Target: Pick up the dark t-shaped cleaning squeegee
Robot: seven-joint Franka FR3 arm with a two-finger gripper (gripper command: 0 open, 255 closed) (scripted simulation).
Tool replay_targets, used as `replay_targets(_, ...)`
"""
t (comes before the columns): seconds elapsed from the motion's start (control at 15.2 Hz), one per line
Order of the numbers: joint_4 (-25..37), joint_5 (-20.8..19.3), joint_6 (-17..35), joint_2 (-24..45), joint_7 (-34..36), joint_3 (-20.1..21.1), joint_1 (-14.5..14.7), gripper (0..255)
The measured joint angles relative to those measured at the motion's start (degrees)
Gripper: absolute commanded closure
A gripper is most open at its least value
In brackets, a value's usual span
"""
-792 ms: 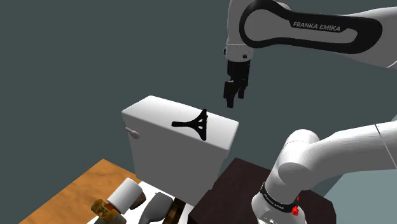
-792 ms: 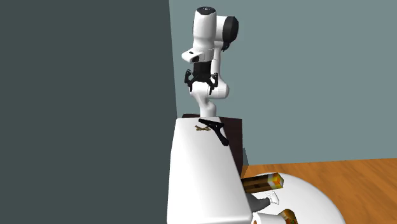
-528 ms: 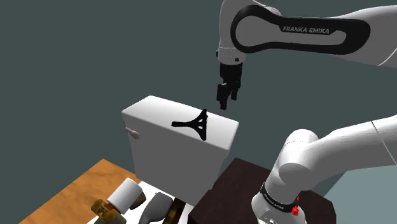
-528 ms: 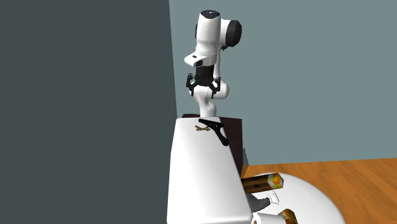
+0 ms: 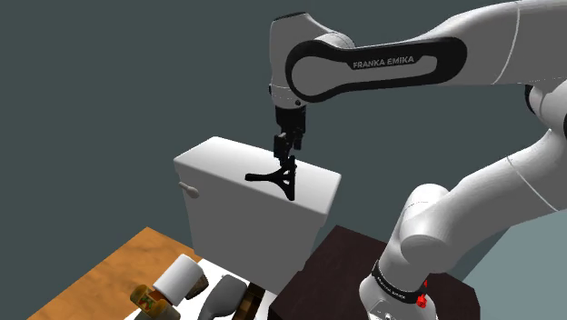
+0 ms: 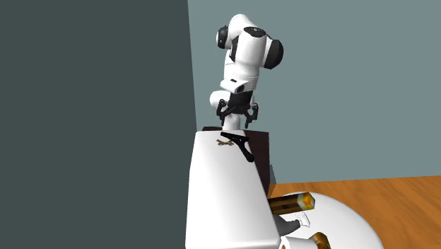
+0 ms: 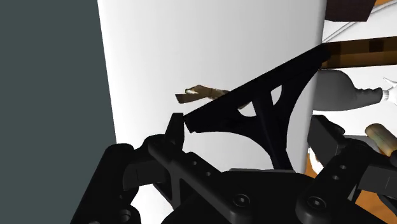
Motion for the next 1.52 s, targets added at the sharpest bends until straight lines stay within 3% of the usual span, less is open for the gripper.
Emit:
replay_targets(0.26, 2.3, -1.4, 5.5, 6.5, 0.1, 2.5, 1.1, 0)
replay_targets(0.79, -1.8, -2.0, 11.9, 8.7, 1.2, 3.3, 1.4, 0)
replay_targets(0.86, -2.0, -2.0, 12.2, 8.7, 1.2, 3.3, 1.4, 255)
replay_targets(1.52, -2.3, -2.0, 12.5, 8.8, 1.4, 3.4, 1.5, 255)
